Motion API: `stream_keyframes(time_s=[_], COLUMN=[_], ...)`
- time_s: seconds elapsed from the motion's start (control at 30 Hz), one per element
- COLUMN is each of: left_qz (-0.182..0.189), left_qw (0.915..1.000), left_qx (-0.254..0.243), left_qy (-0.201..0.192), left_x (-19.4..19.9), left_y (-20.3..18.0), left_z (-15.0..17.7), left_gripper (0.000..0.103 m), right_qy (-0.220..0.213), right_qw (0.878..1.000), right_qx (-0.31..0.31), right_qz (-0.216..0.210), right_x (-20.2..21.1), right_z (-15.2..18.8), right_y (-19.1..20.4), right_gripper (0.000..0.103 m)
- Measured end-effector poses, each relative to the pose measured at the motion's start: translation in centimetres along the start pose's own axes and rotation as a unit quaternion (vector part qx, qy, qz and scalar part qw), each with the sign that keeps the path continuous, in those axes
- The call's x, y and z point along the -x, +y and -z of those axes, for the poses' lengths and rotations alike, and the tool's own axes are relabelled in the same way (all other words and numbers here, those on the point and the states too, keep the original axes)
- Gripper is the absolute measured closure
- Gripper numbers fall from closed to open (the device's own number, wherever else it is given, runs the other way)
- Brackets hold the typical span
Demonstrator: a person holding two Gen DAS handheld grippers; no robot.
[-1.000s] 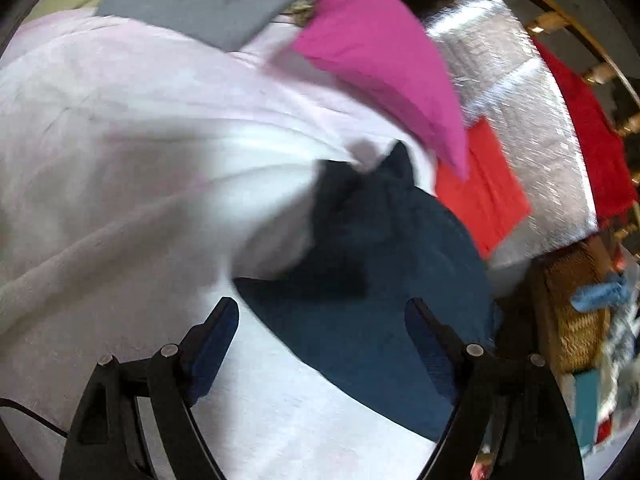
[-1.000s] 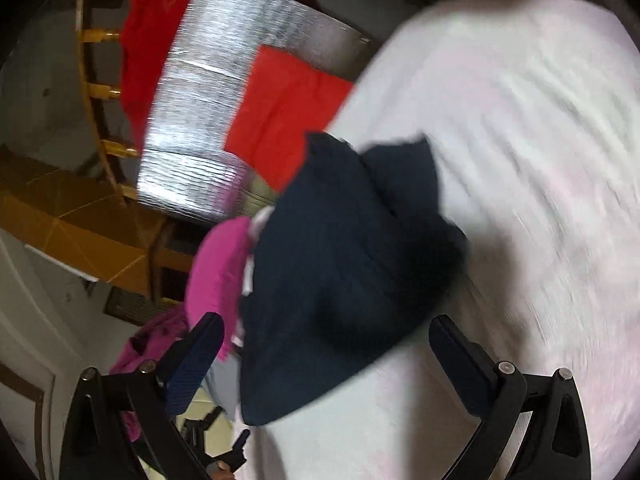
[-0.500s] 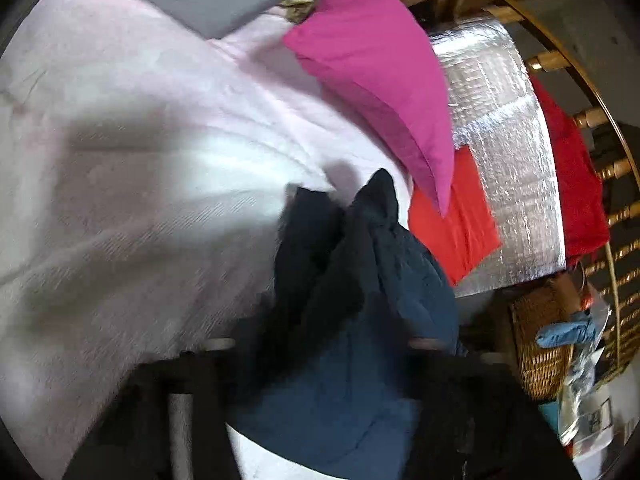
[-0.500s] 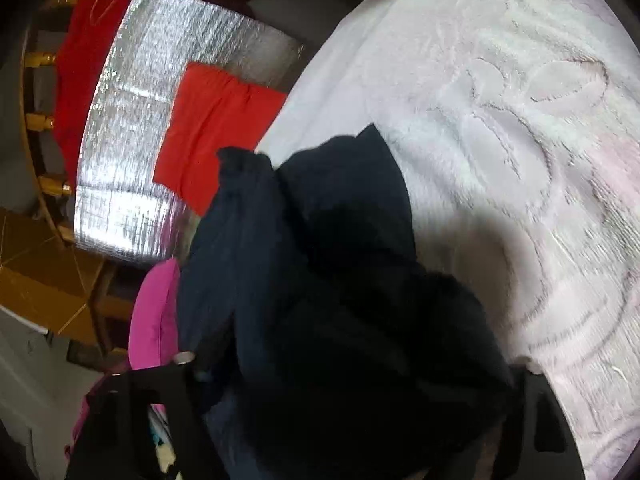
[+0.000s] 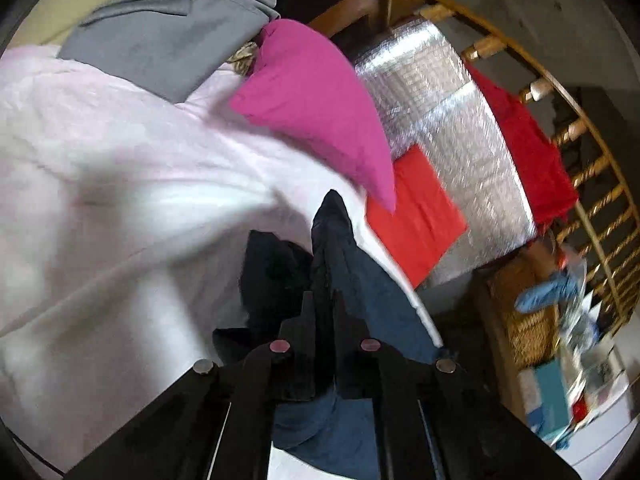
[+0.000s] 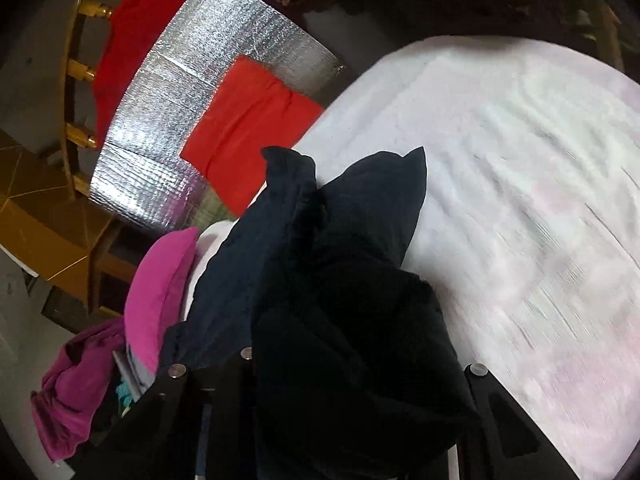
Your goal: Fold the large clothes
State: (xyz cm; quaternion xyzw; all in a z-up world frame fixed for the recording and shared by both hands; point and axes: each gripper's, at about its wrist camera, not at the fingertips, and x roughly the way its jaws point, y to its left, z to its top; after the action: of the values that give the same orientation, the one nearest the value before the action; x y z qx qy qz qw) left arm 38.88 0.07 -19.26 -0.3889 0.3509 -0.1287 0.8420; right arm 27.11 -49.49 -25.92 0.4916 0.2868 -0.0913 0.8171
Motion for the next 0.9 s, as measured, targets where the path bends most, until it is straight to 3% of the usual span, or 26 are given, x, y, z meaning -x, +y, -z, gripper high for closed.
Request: stream_keyframes(time_s=[0.23, 0.33, 0.37, 0.43, 0.5, 0.63, 0.67, 0.73, 0.77, 0.83, 0.9], left_qz=[-0.041, -0.054, -0.06, -0.06, -0.049, -0.04, -0.041, -0.033, -0.025, -0.02, -0.017], left_qw=[0.9979, 0.9953, 0.9948, 0.9952, 0.9961, 0.9955, 0.994, 0.9921, 0.9905, 0.9854, 0.9803], left_qx=[-0.022, -0.015, -0.009, 0.004, -0.002, -0.071, -0.089, -0.107, -0.115, -0.123, -0.105], left_qy=[0.044, 0.078, 0.082, 0.077, 0.073, 0.049, 0.049, 0.057, 0.07, 0.116, 0.166], left_x=[5.8, 5.3, 5.1, 5.5, 5.7, 5.9, 5.6, 4.6, 4.2, 2.0, -0.1], left_y=[4.2, 5.1, 5.3, 5.7, 5.3, 3.4, 2.9, 2.1, 2.1, 1.9, 2.5], left_z=[5.2, 5.7, 5.4, 4.7, 4.0, 3.1, 2.8, 2.4, 2.5, 2.7, 3.0], left_gripper=[0.096, 0.092, 0.085, 0.069, 0.041, 0.032, 0.027, 0.026, 0.024, 0.021, 0.021], right_qy=[0.011, 0.022, 0.039, 0.063, 0.074, 0.084, 0.069, 0.037, 0.023, 0.011, 0.031], right_qw=[0.998, 0.997, 0.995, 0.992, 0.993, 0.996, 0.997, 0.999, 1.0, 1.0, 0.999], right_qx=[-0.047, -0.065, -0.083, -0.104, -0.09, -0.035, -0.022, -0.012, -0.008, 0.006, 0.015], right_qz=[-0.026, -0.035, -0.034, -0.031, -0.025, 0.0, 0.015, 0.014, 0.014, 0.019, 0.019], right_x=[6.3, 7.1, 7.0, 7.5, 8.7, 11.4, 12.3, 14.1, 14.7, 14.5, 12.6], right_z=[6.5, 7.3, 7.1, 6.6, 5.9, 4.6, 4.0, 2.9, 2.2, 0.8, -0.6], right_y=[-5.8, -7.9, -8.4, -8.3, -7.8, -7.5, -7.5, -7.8, -7.9, -7.7, -7.6], right_gripper=[0.071, 0.066, 0.058, 0.05, 0.049, 0.043, 0.041, 0.033, 0.019, 0.006, 0.005])
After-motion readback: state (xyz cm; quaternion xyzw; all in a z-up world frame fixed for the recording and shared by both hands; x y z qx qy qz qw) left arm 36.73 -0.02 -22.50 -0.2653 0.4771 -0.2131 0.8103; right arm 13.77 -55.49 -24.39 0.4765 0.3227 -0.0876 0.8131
